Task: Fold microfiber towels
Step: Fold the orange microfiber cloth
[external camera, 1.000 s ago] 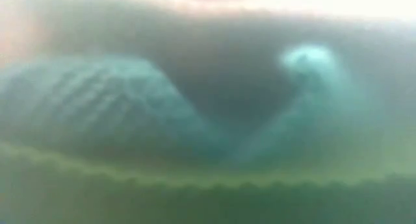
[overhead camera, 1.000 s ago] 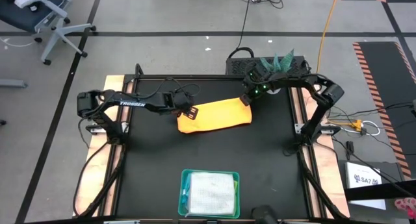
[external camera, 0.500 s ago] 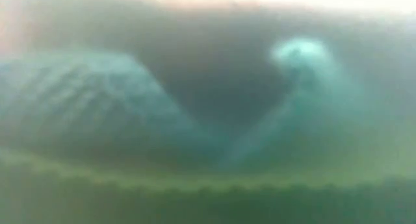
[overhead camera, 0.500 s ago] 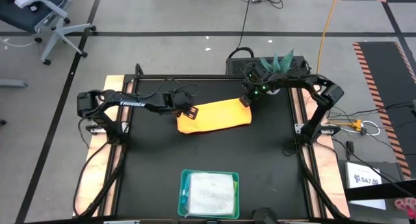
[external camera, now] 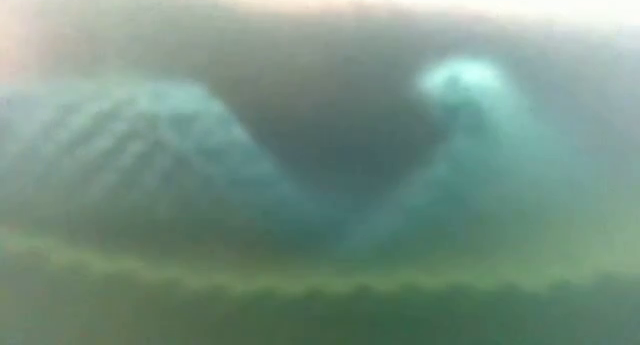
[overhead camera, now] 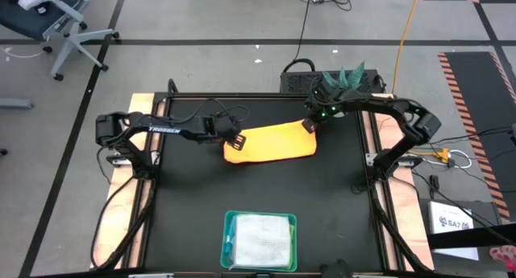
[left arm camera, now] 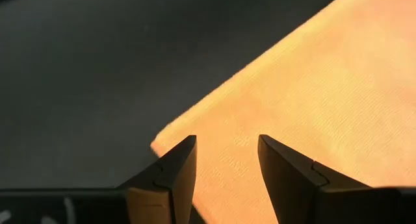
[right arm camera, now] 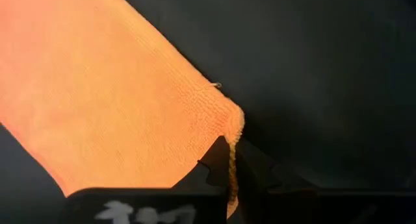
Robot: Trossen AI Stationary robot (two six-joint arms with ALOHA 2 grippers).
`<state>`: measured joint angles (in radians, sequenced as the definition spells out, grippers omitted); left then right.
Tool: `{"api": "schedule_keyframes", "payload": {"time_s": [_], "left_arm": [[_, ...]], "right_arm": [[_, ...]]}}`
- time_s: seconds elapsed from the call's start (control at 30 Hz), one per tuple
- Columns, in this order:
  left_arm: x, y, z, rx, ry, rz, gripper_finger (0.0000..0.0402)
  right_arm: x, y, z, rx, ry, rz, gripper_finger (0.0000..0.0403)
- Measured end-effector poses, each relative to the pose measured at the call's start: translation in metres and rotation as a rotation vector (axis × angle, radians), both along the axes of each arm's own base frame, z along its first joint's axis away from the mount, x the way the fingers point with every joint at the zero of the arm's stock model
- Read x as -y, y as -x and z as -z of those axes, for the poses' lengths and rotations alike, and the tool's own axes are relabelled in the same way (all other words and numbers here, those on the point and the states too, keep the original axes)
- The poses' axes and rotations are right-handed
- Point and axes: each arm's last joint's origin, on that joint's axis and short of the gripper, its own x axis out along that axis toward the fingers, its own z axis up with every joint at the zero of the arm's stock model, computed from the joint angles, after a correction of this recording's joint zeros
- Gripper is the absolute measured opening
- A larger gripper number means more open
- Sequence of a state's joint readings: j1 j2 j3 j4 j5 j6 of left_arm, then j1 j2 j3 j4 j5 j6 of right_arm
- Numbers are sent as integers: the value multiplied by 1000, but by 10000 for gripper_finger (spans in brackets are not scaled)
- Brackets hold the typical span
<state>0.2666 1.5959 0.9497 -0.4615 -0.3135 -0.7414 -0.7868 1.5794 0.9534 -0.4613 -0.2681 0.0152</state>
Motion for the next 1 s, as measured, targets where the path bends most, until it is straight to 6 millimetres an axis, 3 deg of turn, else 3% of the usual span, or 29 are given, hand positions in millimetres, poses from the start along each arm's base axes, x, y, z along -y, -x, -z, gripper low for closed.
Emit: {"api": "schedule_keyframes", "payload": {"time_s": [0.23,0.5,0.83,1.0], "left_arm": [[2,2,2,-25,32,13,165],[5,5,3,-60,37,19,165],[5,5,3,-60,38,22,165],[5,5,2,-59,37,23,165]], "right_arm": [[-8,13,4,-205,7,-24,2],[-15,7,2,-218,-9,-39,1],[-11,-28,-48,-91,64,-82,0],[-20,-38,-54,-41,26,-102,0]]}}
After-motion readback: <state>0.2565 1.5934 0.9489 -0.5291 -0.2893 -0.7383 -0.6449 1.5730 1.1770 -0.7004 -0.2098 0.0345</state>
